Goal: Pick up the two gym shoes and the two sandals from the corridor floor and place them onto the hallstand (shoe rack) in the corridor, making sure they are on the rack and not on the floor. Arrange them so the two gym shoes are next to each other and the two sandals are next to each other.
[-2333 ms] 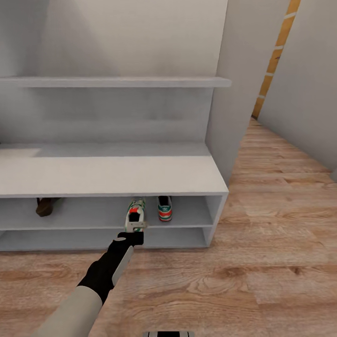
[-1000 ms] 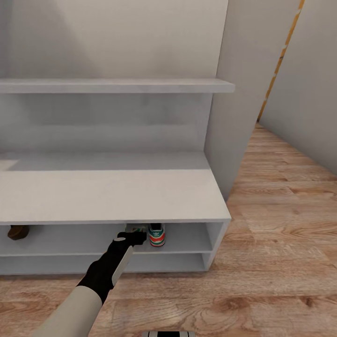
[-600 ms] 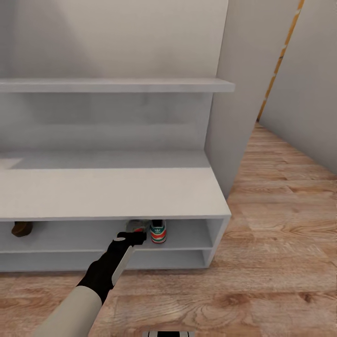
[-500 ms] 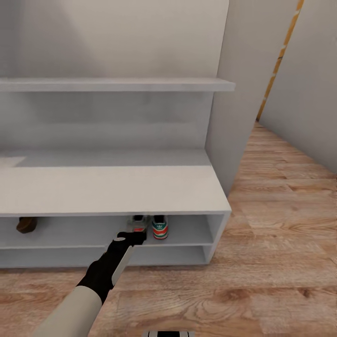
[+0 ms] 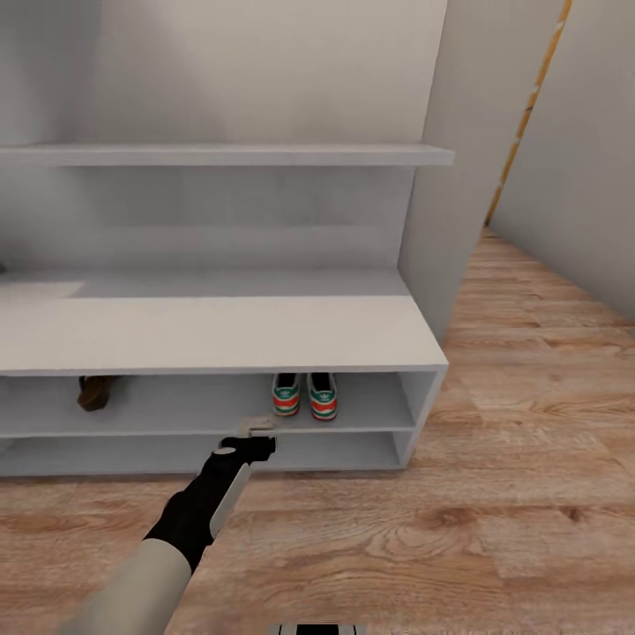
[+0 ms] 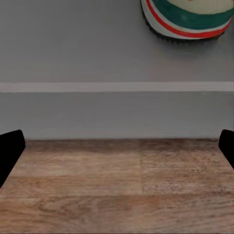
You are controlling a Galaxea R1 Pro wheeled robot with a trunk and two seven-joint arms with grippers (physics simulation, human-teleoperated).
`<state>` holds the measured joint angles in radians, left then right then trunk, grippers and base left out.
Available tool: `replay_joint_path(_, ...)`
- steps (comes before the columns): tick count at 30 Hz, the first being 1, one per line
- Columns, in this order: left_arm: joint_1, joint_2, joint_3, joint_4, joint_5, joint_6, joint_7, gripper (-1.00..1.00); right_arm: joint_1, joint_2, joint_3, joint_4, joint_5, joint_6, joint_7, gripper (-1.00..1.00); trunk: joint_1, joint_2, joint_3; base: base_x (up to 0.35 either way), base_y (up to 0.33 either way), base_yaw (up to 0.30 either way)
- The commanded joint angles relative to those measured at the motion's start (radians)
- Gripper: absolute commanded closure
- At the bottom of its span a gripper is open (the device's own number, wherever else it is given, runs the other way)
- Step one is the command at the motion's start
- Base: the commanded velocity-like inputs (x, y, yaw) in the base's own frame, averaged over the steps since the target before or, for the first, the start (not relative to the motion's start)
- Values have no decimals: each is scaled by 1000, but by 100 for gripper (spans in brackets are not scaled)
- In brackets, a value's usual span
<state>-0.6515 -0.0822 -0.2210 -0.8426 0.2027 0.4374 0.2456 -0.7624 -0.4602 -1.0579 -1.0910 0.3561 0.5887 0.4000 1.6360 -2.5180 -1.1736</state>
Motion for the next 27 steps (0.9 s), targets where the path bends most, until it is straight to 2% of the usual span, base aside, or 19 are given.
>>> replay_joint_path(1,0,1,-3,-1,11,3,9,-100,-2,0,-2,-2,9,3,10,100,0,0,-1,-141,281,0)
replay_joint_path(3,1,1,-3,-1,11,-1,9,-100,-2,0,-2,-2,9,2,9,100,0,0,-1,-131,287,0)
replay_joint_path(6,2,4,-3,-1,14,-42,9,-100,-2,0,-2,-2,9,2,10,100,0,0,-1,-127,290,0)
replay_joint_path(10,5,27,-2,-1,22,-91,7,-100,-2,0,-3,-2,8,2,11,100,0,0,-1,-126,290,0)
replay_joint_path(13,8,42,-2,-1,46,-110,-18,-100,-2,0,-3,-3,7,4,11,100,0,0,-1,-141,291,0)
replay_joint_path(14,8,67,-3,-1,61,-125,-63,-100,-2,0,-4,-3,7,5,11,100,0,0,-1,-170,291,0)
replay_joint_path(17,10,79,-3,0,64,-146,-95,-100,-2,0,-4,-3,7,5,11,100,0,0,-1,-186,286,0)
replay_joint_path(27,13,88,-3,36,66,-168,-111,-100,-2,0,-4,-3,7,5,11,100,0,0,-1,-237,247,0)
